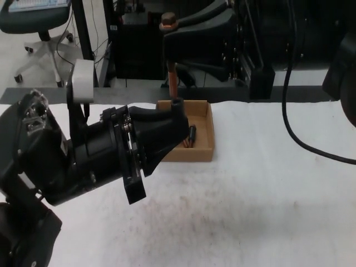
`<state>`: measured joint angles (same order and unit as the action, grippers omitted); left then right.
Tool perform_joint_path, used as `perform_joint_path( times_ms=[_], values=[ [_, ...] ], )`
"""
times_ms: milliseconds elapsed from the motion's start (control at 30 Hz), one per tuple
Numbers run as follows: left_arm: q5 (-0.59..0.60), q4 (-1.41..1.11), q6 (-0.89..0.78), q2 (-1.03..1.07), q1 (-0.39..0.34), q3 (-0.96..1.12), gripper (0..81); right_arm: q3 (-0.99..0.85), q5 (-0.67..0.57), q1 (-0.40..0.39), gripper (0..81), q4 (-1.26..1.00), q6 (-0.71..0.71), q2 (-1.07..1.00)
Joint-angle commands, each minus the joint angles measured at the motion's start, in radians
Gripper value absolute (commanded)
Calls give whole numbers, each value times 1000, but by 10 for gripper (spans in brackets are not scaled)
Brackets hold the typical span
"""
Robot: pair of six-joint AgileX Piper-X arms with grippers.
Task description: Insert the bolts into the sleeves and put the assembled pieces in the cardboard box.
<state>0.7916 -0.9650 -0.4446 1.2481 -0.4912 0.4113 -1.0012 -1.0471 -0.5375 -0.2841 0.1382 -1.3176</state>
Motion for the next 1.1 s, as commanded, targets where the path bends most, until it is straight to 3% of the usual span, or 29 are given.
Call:
perform_joint_path(
  times_ms=[0, 1067],
  values=[
    [39, -30, -22, -1, 2, 12, 2, -3, 1, 1, 17, -8, -13, 8],
    [86, -133, -101, -4, 34, 12, 2, -3, 1, 1, 17, 34, -41, 8]
  ],
)
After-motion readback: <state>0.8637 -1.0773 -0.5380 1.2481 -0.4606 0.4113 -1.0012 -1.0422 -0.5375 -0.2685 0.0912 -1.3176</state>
